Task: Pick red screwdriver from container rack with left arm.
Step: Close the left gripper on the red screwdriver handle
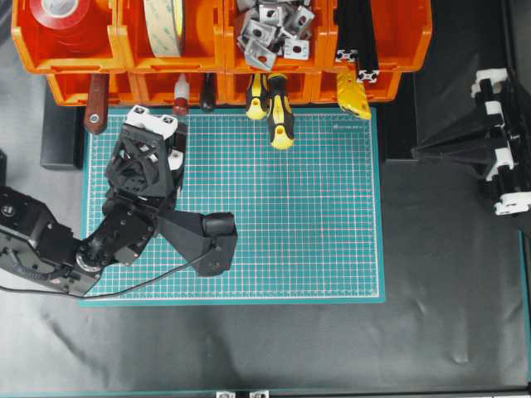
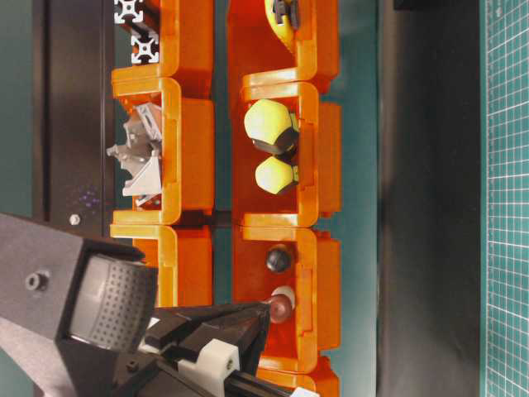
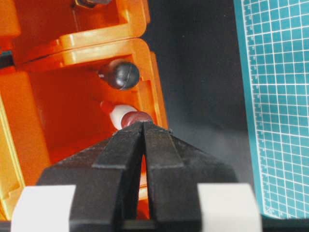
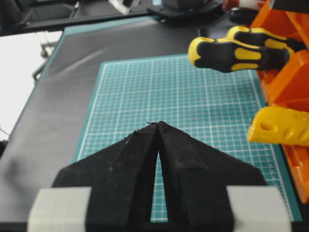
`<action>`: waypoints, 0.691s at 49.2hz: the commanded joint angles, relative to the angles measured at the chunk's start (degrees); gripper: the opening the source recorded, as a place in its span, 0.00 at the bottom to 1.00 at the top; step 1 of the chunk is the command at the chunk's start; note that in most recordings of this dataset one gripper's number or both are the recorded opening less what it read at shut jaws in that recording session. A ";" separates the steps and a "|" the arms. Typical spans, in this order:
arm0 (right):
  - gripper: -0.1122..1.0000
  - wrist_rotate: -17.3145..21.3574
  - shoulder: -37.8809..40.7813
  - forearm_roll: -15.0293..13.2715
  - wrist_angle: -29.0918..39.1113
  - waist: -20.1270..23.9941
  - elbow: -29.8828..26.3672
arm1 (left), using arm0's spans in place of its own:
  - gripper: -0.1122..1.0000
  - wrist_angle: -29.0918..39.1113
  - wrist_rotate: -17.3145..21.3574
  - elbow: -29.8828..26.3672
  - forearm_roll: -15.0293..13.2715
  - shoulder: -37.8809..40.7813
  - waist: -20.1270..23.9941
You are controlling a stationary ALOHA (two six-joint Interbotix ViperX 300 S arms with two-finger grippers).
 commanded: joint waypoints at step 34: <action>0.10 -0.26 0.35 -0.26 -0.09 2.72 -0.26 | 0.86 -6.94 -3.08 4.22 0.26 -4.31 4.66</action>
